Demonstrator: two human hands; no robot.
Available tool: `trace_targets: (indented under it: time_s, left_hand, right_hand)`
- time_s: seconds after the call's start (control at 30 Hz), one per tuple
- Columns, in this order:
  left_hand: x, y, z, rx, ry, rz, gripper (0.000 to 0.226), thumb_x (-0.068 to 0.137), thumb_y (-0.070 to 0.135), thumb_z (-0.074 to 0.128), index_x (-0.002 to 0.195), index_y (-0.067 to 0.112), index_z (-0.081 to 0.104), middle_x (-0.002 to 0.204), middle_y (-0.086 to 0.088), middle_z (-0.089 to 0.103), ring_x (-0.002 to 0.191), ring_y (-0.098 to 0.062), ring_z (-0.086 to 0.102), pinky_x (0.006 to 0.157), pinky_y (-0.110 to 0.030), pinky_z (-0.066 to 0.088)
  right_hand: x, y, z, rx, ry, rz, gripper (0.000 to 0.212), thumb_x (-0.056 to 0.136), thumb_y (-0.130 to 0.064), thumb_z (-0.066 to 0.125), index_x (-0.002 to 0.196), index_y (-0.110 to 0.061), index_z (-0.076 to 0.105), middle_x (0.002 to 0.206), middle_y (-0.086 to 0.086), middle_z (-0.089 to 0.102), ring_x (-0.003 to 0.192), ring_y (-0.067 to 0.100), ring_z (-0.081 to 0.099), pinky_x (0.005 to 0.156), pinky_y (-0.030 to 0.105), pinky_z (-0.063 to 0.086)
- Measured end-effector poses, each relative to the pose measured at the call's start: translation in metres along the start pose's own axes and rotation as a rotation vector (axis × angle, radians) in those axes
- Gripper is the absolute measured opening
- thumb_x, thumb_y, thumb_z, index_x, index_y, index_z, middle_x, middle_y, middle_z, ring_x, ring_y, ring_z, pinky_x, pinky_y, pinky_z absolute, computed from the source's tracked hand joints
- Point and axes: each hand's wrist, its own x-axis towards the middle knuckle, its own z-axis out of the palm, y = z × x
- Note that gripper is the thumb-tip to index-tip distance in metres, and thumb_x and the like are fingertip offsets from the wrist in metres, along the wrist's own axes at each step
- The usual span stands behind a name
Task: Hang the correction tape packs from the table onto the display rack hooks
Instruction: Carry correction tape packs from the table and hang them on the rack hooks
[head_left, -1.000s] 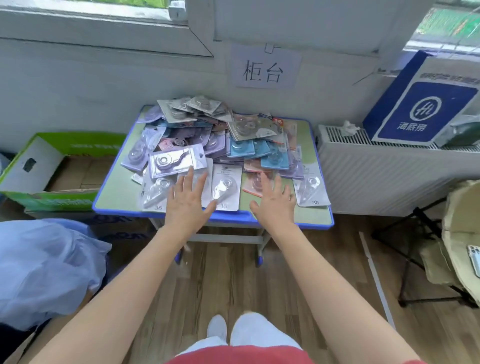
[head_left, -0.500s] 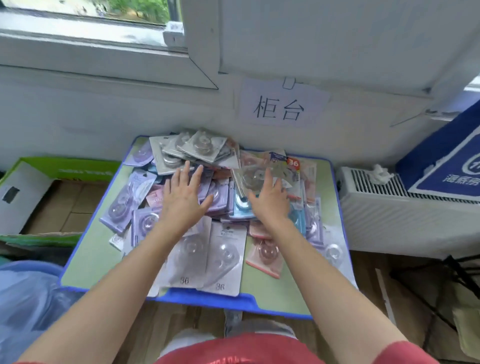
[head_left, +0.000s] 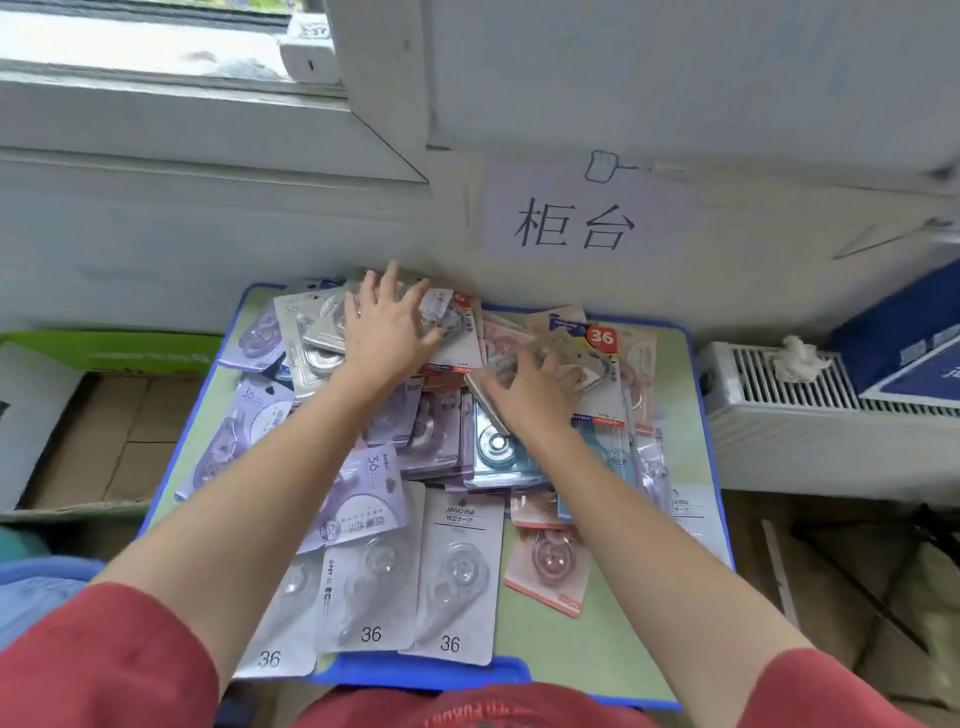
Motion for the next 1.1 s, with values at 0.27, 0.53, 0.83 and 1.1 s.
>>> trace_targets:
  time_s: [0.27, 0.53, 0.83, 1.1]
  left_hand:
    - [0.011, -0.01, 0.009, 0.009, -0.055, -0.005, 0.075, 0.085, 0.062, 0.052, 0.147, 0.025, 0.03, 0.159, -0.011, 0.014, 0.145, -0.038, 0.012, 0.118, -0.05, 0.011]
    - [-0.011, -0.005, 0.017, 0.018, 0.024, 0.059, 0.074, 0.082, 0.05, 0.061, 0.142, 0.016, 0.035, 0.159, -0.013, 0.01, 0.142, -0.043, 0.016, 0.117, -0.048, 0.015]
    - [-0.049, 0.005, 0.023, 0.043, 0.087, 0.06, 0.076, 0.081, 0.039, 0.069, 0.142, 0.015, 0.031, 0.156, -0.014, 0.017, 0.141, -0.039, 0.019, 0.113, -0.046, 0.018]
    - [-0.086, 0.001, 0.028, -0.058, 0.152, 0.11, 0.073, 0.083, 0.04, 0.065, 0.144, 0.015, 0.033, 0.157, -0.013, 0.016, 0.139, -0.036, 0.023, 0.111, -0.044, 0.025]
  right_hand:
    - [-0.007, 0.013, 0.013, -0.056, 0.104, -0.059, 0.067, 0.083, -0.06, 0.059, 0.132, -0.017, 0.043, 0.154, 0.012, 0.019, 0.143, 0.037, 0.009, 0.116, 0.055, 0.013]
    - [-0.027, 0.014, 0.016, -0.09, 0.098, 0.009, 0.097, 0.085, -0.049, 0.064, 0.153, -0.021, 0.001, 0.161, 0.008, -0.006, 0.144, 0.044, -0.006, 0.114, 0.056, 0.014]
    - [-0.043, 0.022, 0.023, -0.026, 0.095, 0.007, 0.089, 0.088, -0.042, 0.061, 0.153, -0.022, 0.004, 0.16, 0.011, -0.002, 0.142, 0.046, 0.009, 0.113, 0.052, 0.02]
    - [-0.068, 0.034, 0.031, -0.011, 0.154, -0.069, 0.087, 0.087, -0.042, 0.063, 0.153, -0.022, 0.009, 0.16, 0.01, -0.003, 0.142, 0.043, 0.008, 0.113, 0.054, 0.019]
